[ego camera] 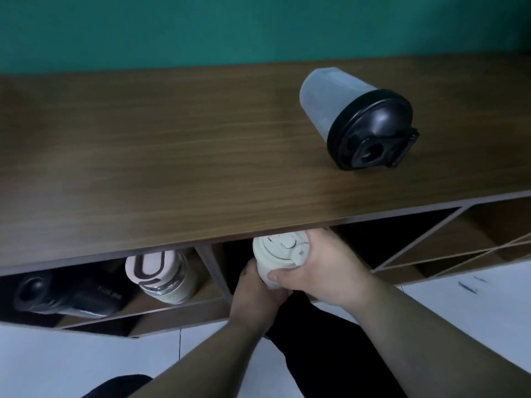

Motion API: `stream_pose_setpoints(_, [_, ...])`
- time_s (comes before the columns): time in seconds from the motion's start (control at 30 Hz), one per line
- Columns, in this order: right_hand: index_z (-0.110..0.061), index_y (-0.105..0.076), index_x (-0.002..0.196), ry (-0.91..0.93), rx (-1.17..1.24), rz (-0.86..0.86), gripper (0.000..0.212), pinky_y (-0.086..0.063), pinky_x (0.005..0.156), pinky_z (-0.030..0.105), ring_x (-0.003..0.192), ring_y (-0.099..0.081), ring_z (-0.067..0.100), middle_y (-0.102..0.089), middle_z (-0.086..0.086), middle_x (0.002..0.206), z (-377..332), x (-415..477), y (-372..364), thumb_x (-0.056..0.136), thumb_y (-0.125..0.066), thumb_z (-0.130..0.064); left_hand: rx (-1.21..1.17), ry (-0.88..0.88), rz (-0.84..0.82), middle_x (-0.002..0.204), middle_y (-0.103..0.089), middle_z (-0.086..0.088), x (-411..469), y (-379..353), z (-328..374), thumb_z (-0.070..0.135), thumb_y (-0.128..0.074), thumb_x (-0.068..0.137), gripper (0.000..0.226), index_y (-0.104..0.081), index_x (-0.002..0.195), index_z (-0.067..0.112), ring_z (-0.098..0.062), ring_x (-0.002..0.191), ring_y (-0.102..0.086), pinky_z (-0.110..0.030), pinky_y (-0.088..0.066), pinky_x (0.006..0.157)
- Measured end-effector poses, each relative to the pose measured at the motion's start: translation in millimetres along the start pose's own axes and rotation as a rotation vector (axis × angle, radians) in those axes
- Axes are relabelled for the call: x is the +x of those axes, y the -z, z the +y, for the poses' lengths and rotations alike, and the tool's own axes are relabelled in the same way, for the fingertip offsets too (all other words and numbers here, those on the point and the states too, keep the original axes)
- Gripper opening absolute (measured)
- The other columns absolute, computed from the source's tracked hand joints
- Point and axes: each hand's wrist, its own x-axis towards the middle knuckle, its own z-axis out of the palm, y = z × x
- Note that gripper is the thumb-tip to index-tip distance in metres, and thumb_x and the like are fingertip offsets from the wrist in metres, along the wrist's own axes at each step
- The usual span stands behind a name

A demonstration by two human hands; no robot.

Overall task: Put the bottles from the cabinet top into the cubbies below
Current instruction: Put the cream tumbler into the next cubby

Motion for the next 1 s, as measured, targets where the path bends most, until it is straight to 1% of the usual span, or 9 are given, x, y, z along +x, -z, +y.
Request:
stream_pose_setpoints(0.13, [-0.037,-0.062,0.106,-0.002,0.041,-0.028,0.067,-0.052,0.086,0.02,0.099,-0.063,-0.006,-0.068,-0.021,0.104,4,7,-3,0.045,-0.086,-0.047,0.114,-0.001,0.015,0.132,-0.068,0.012,0,-2,2,0.065,-0.068,0.072,0.075,-0.058,0.139,0.032,-0.011,0.121,-0.065,-0.029,-0.052,0.101])
stream_pose_setpoints(0.3, [-0.035,-0.066,0.097,-0.001,0.053,-0.021,0.054,-0.054,0.083,0.02,0.091,-0.066,-0.008,-0.072,-0.023,0.094,5,9,-6,0.051,-0.094,-0.036,0.141,0.004,0.034,0.132,-0.063,0.026,5,-6,-1,0.072,-0.058,0.074,0.077,-0.056,0.142,0.037,0.001,0.12,-0.061,-0.002,-0.035,0.091])
stream_pose_setpoints(0.33, [-0.036,-0.065,0.095,0.002,0.05,-0.015,0.053,-0.054,0.083,0.019,0.092,-0.066,-0.008,-0.071,-0.023,0.094,4,9,-7,0.051,-0.094,-0.036,0.139,0.002,0.036,0.131,-0.062,0.026,7,-6,-3,0.069,-0.063,0.075,0.076,-0.054,0.143,0.036,0.001,0.12,-0.061,-0.003,-0.038,0.095])
stream_pose_setpoints(0.43, [-0.035,-0.064,0.103,0.008,0.045,0.006,0.063,-0.055,0.088,0.028,0.098,-0.066,-0.002,-0.071,-0.019,0.101,6,12,-13,0.047,-0.091,-0.044,0.053,0.072,0.021,0.129,-0.068,0.009,9,-9,-9,0.048,-0.08,0.079,0.076,-0.047,0.145,0.029,-0.017,0.118,-0.067,-0.039,-0.055,0.103])
stream_pose_setpoints(0.5, [-0.034,-0.062,0.108,0.013,0.027,0.024,0.072,-0.055,0.091,0.033,0.103,-0.065,0.003,-0.07,-0.016,0.106,8,13,-16,0.043,-0.088,-0.051,0.127,0.085,0.053,0.131,-0.067,0.012,13,-13,-17,0.065,-0.065,0.081,0.07,-0.049,0.142,0.034,-0.015,0.121,-0.066,-0.037,-0.054,0.103])
stream_pose_setpoints(0.57, [-0.034,-0.061,0.111,0.019,0.012,0.033,0.076,-0.054,0.092,0.033,0.106,-0.064,0.004,-0.069,-0.016,0.108,10,14,-17,0.042,-0.086,-0.054,0.249,0.08,0.092,0.135,-0.065,0.01,14,-16,-22,0.066,-0.056,0.085,0.068,-0.046,0.145,0.034,-0.016,0.122,-0.064,-0.029,-0.05,0.099])
stream_pose_setpoints(0.7, [-0.037,-0.058,0.113,0.015,-0.007,0.061,0.079,-0.053,0.092,0.032,0.109,-0.061,0.004,-0.065,-0.017,0.111,10,12,-19,0.041,-0.088,-0.052,0.193,0.081,0.083,0.133,-0.063,-0.004,6,-14,-14,0.038,-0.073,0.088,0.072,-0.04,0.15,0.023,-0.026,0.118,-0.063,-0.037,-0.052,0.101])
stream_pose_setpoints(0.9, [-0.037,-0.053,0.121,-0.036,0.024,0.161,0.086,-0.053,0.094,0.033,0.11,-0.06,0.007,-0.059,-0.013,0.115,5,6,-27,0.044,-0.088,-0.051,0.113,0.081,0.086,0.134,-0.068,0.0,4,-8,-11,0.042,-0.072,0.086,0.069,-0.044,0.148,0.029,-0.026,0.12,-0.067,-0.043,-0.055,0.101])
stream_pose_setpoints(1.0, [-0.032,-0.048,0.126,-0.058,0.021,0.211,0.089,-0.051,0.094,0.03,0.113,-0.058,0.01,-0.055,-0.01,0.119,2,0,-31,0.049,-0.089,-0.05,0.114,0.065,0.065,0.13,-0.072,0.005,6,-4,-13,0.044,-0.064,0.086,0.064,-0.049,0.146,0.031,-0.022,0.115,-0.071,-0.037,-0.057,0.096])
